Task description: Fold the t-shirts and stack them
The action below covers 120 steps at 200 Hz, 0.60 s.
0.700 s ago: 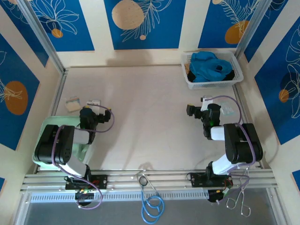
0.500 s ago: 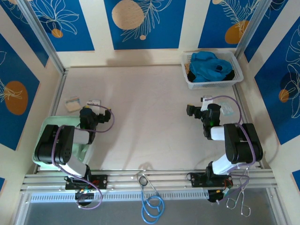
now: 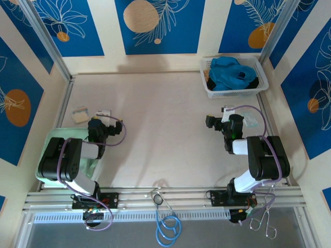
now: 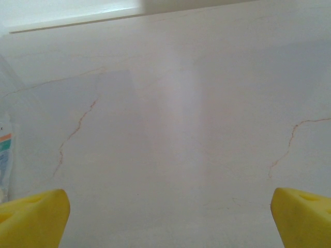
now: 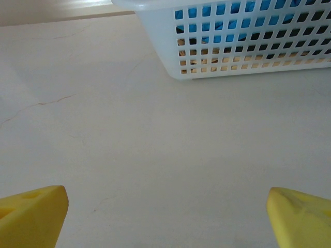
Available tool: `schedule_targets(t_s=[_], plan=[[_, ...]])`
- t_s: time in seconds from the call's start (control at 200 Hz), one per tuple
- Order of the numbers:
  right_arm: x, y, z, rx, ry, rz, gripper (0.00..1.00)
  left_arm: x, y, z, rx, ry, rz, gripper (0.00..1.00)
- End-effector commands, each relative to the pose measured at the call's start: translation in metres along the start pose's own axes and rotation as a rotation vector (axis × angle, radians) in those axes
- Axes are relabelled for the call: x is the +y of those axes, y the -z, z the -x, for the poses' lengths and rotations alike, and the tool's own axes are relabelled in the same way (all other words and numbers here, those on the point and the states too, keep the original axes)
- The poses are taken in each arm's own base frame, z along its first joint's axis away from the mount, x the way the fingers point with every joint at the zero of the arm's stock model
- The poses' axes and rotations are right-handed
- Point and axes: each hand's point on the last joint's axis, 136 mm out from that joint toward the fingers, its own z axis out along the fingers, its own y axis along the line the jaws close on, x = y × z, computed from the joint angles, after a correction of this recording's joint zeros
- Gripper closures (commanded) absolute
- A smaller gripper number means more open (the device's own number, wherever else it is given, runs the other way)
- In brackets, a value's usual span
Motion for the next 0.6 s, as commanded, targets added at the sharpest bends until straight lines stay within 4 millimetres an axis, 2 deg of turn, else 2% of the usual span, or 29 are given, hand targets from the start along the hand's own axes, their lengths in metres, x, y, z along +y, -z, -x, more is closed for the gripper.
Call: schedule_targets(t_s=[0.0, 0.4, 0.52, 0.595], plan=[[0.004, 0.001, 0.013, -0.040, -0.002, 0.021, 0.01, 0.003, -0.001, 0.012, -0.039, 0.009, 0.004, 0.01], [0.005, 0.001, 0.014, -0.043, -0.001, 0.023, 0.01, 0.004, 0.000, 0.013, -0.041, 0.008, 0.013, 0.01], [0.001, 0.011, 0.040, -0.004, -0.021, -0.045, 0.03, 0.014, 0.013, 0.028, -0.046, 0.010, 0.092, 0.01], [-0.009, 0.023, 0.061, 0.054, -0.092, -0.110, 0.03, 0.020, 0.028, 0.049, -0.027, 0.016, 0.147, 0.01]])
